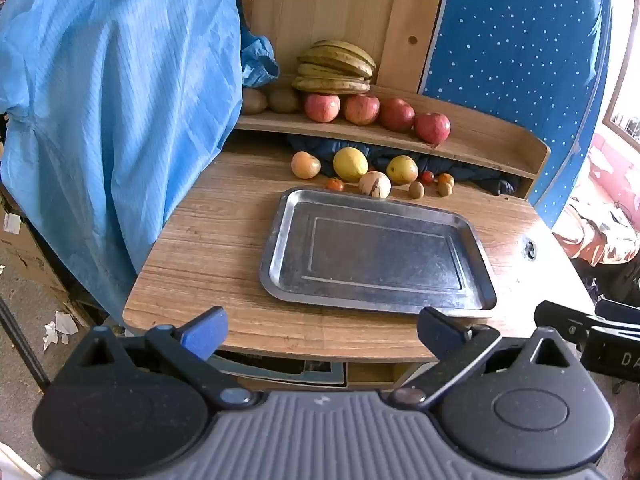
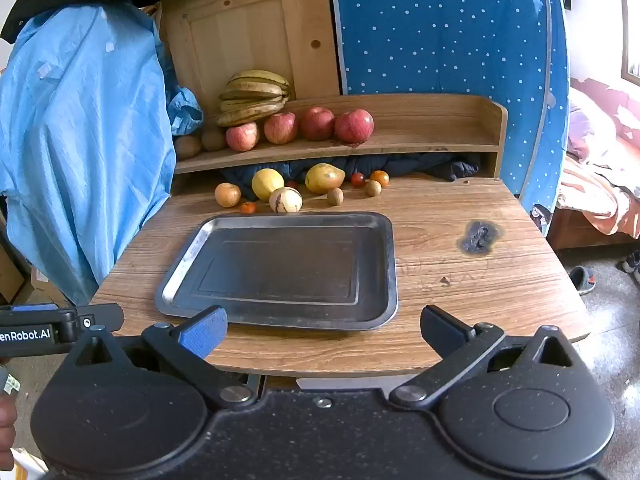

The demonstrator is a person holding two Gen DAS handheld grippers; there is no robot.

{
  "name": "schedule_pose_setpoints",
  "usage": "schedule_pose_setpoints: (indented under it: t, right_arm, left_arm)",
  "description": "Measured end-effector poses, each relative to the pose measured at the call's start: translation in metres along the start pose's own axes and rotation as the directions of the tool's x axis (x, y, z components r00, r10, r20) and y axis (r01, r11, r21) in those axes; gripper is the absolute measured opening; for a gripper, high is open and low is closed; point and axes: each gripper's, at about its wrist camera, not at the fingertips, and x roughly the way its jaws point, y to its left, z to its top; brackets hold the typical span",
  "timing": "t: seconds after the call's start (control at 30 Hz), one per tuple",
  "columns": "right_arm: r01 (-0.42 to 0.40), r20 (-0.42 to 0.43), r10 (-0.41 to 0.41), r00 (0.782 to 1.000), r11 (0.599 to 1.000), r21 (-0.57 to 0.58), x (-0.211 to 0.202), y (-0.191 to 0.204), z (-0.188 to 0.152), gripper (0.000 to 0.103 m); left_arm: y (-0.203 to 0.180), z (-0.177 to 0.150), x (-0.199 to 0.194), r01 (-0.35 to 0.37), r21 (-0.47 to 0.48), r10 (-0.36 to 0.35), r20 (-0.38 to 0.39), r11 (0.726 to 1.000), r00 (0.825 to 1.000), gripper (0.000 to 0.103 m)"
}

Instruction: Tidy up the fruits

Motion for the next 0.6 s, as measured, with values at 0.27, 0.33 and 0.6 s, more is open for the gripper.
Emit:
schedule_pose_setpoints:
  t: [0.27,0.33,0.6]
  right_arm:
    - [0.001,-0.002,-0.001,1.000,1.000,0.000,0.0001,0.0001,-0.0006,0.102]
    - [0.001,-0.002,-0.001,1.000,1.000,-0.001,-0.0002,0.0001,-0.0011,0.102]
    - [0.003,-0.002,-0.003,1.000,1.000,0.000,-0.0014,-0.0003,-0.0028,0.102]
  left_arm:
    - [-0.0017,0.0001,-0.0009,-0.002,0.000,0.002,0.002,1.000,1.000,0.102]
    - [-0.0026,0.0000,-0.0013,-0.003,0.000,0.003,0.003,1.000,1.000,0.102]
    - [0.0020,-0.0037,0.0022,0.005,-0.002,-0.005,0.000,1.000,1.000,0.102]
